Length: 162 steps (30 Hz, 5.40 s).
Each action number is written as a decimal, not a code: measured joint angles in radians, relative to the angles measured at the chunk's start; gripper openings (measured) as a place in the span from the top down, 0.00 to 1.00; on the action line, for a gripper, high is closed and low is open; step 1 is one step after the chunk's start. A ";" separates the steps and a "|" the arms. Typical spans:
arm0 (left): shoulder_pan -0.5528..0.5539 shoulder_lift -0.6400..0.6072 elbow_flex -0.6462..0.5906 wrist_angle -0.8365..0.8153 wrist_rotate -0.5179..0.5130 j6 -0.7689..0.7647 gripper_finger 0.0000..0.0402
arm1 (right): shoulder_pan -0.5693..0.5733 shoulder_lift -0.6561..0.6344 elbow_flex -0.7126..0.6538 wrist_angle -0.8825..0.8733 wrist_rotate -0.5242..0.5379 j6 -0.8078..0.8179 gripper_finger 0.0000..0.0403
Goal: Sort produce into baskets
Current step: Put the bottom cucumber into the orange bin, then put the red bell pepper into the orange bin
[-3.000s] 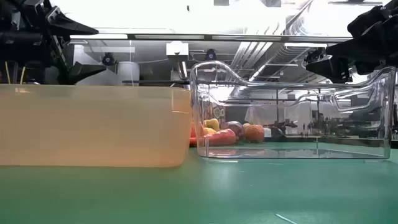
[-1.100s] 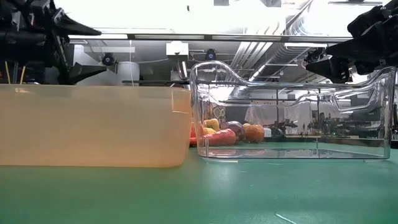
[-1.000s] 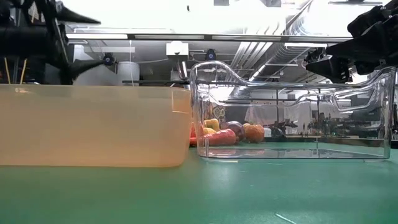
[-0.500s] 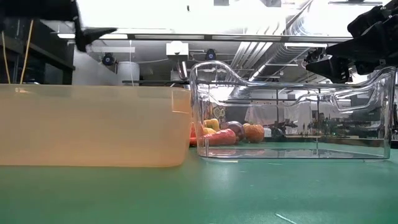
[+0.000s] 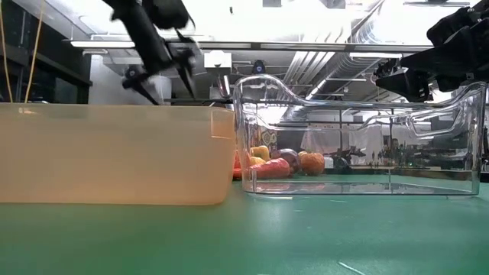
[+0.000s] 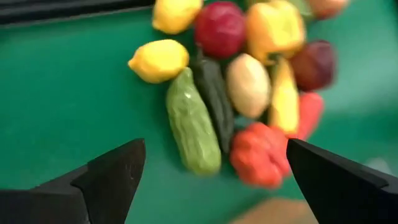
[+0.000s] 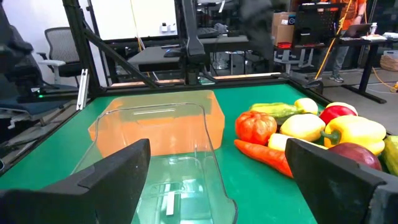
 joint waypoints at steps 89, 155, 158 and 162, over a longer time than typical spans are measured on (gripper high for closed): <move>-0.888 0.008 -0.054 0.218 -0.268 -0.173 0.51 | 0.000 0.000 0.000 0.000 0.000 0.000 0.09; -0.217 0.347 0.211 0.047 0.088 0.214 0.15 | -0.002 0.000 0.000 0.013 0.116 -0.363 0.09; -0.235 0.395 0.252 -0.041 0.007 0.206 0.15 | -0.002 0.000 0.000 0.013 0.116 -0.359 0.09; -0.242 0.455 0.314 -0.060 -0.020 0.168 0.15 | -0.002 0.000 0.000 0.013 0.116 -0.359 0.09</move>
